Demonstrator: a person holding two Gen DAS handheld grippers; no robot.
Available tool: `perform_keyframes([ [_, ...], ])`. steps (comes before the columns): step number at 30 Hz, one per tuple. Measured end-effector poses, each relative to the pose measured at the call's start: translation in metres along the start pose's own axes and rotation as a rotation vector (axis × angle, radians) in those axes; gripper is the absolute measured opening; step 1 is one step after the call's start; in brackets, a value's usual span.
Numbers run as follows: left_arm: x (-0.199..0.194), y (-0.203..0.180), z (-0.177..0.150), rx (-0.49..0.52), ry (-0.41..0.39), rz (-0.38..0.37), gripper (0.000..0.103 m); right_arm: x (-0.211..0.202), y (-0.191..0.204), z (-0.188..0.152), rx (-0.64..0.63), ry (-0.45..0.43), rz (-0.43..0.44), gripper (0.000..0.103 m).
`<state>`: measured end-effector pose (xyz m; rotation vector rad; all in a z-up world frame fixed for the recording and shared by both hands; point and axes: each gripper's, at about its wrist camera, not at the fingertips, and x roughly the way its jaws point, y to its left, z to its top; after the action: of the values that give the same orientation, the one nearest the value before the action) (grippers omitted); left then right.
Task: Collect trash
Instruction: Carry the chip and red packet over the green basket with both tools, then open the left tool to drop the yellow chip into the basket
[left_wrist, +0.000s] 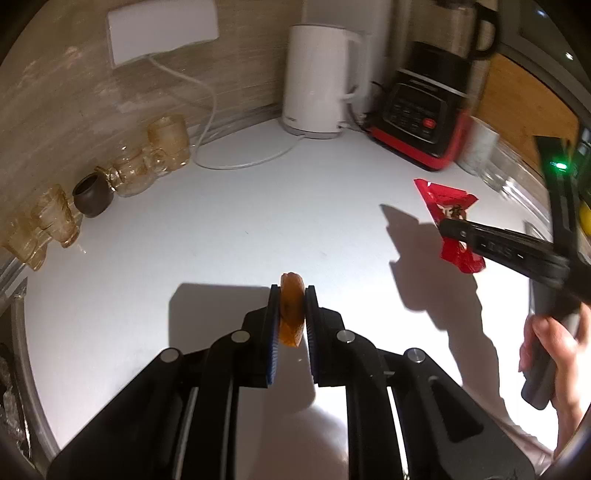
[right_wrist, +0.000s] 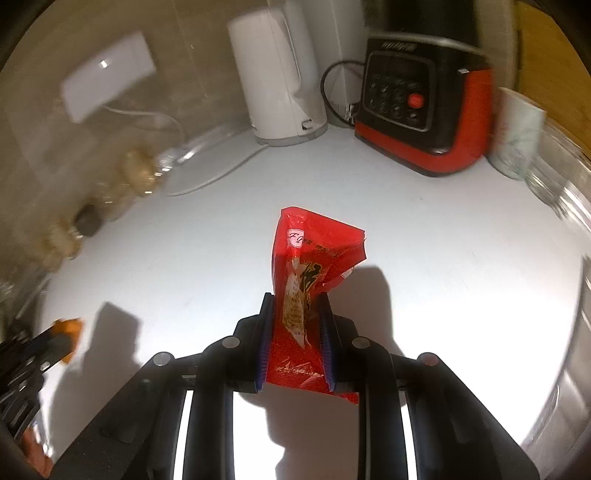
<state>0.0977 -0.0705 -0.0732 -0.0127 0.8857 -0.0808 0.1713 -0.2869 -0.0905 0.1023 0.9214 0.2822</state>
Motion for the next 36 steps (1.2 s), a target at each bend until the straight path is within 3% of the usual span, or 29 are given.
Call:
perform_keyframes([
  [9,-0.064,-0.040,-0.055,0.055,0.014,-0.087,0.013,-0.126,0.006,-0.106,0.028,-0.034,0.025,0.024],
  [14,-0.085,-0.060,-0.091,0.092,0.043,-0.147,0.013,-0.167,0.014,-0.171,0.051,-0.012,0.008,0.024],
  [19,-0.089,-0.088,-0.143,0.190,0.100,-0.215,0.013,-0.187,0.018,-0.233,0.082,0.019,-0.007,0.024],
  [24,-0.059,-0.117,-0.208,0.276,0.194,-0.284,0.013,-0.195,0.006,-0.283,0.163,0.061,-0.036,0.024],
  [26,-0.044,-0.124,-0.228,0.282,0.225,-0.312,0.013,-0.195,0.002,-0.296,0.181,0.076,-0.048,0.024],
  [32,-0.005,-0.138,-0.262,0.314,0.303,-0.301,0.014,-0.181,-0.004,-0.319,0.200,0.116,-0.066,0.024],
  [35,0.004,-0.143,-0.271,0.317,0.341,-0.301,0.025,-0.175,-0.010,-0.327,0.206,0.141,-0.065,0.024],
  [36,0.005,-0.145,-0.273,0.322,0.345,-0.299,0.041,-0.173,-0.011,-0.330,0.206,0.150,-0.068,0.024],
])
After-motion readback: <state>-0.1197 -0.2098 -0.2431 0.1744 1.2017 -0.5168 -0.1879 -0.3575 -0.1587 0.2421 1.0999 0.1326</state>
